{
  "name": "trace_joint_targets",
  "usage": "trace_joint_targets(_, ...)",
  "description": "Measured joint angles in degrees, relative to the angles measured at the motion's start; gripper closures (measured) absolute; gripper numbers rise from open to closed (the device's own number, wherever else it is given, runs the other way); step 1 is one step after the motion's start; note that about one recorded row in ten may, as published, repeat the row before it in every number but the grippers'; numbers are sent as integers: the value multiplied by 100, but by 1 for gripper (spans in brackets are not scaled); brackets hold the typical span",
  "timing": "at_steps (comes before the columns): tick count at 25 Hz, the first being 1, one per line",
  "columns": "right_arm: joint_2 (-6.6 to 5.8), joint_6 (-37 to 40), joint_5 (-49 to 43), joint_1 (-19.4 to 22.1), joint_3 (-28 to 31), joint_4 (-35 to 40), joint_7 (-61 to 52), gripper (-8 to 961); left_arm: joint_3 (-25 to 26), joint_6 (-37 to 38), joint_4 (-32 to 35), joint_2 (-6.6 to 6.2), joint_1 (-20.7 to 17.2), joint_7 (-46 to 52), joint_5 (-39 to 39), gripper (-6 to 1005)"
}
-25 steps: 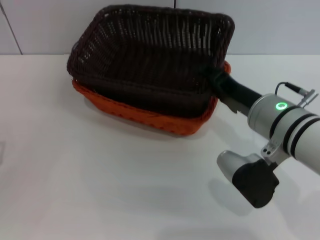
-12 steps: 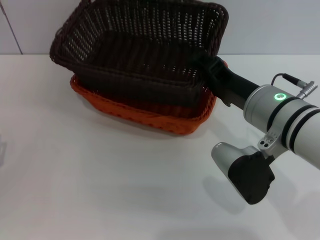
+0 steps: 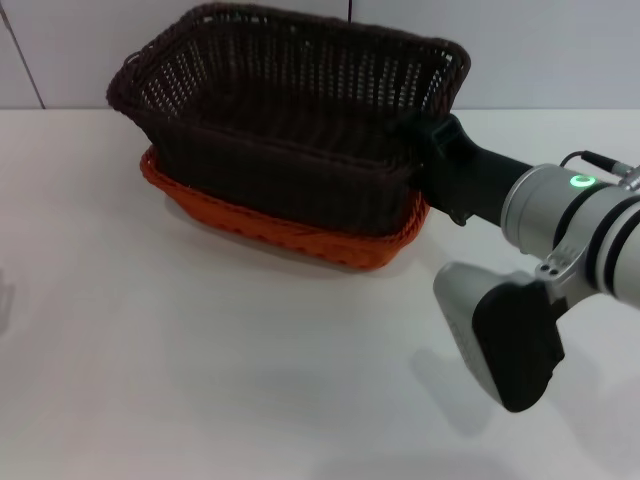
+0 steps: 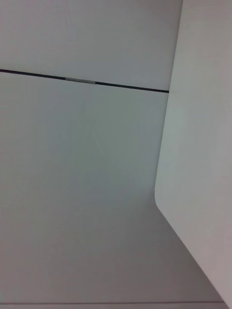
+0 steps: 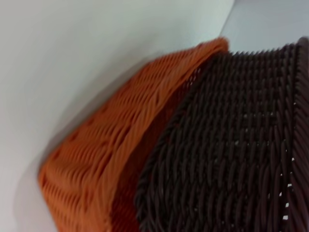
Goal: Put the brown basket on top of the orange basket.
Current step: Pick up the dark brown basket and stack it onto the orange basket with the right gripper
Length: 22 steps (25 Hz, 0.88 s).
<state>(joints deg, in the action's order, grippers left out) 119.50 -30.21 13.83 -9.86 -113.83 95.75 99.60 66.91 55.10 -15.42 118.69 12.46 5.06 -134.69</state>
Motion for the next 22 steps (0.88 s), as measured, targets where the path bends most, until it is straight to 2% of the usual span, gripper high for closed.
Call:
trace_joint_targets(4, -1, -653, 288, -61, 206, 301, -154, 304, -43, 0, -27, -4, 20, 12, -11, 229)
trace_joint_targets(9, -17, -2130, 656, -449, 743, 671, -509, 304, -46, 0, -33, -4, 26, 15, -10, 229)
trace_joint_targets(10, -22, -2669, 852, -596, 1032, 819, -518, 304, -47, 0, -47, -4, 38, 19, -10, 229)
trace_joint_targets(18, -39, -3574, 987, -1043, 1870, 1093, -525, 305, -47, -108, -77, -13, 113, 21, 12, 229)
trace_joint_targets(22, -42, -3630, 947, -1235, 2017, 1039, -508, 306, -37, -210, -21, -20, 190, 21, 29, 229)
